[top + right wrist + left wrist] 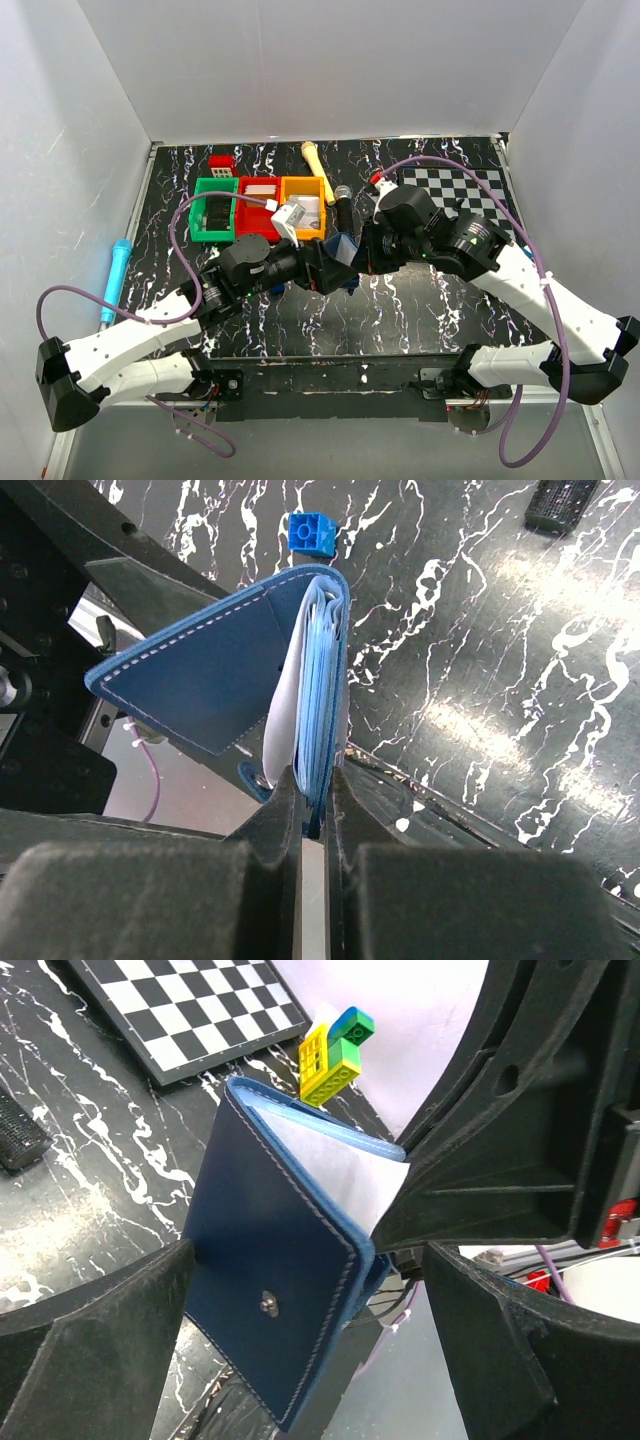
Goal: Take the credit cards out of the card holder
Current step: Open the card holder.
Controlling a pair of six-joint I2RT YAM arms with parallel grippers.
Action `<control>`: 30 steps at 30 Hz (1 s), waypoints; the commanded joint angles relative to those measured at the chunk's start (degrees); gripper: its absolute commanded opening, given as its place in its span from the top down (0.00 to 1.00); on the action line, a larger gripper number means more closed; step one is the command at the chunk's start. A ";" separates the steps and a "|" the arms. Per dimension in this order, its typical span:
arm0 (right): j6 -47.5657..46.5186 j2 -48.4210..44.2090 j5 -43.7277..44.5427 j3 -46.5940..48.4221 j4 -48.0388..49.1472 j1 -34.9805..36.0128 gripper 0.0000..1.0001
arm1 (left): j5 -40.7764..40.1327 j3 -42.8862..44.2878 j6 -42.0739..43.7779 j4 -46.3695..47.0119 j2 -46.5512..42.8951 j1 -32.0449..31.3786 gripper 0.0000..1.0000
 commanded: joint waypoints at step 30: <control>1.22 -0.32 -13.35 4.35 6.61 -0.51 0.99 | -7.23 -0.02 5.69 -6.40 -4.04 -0.79 0.97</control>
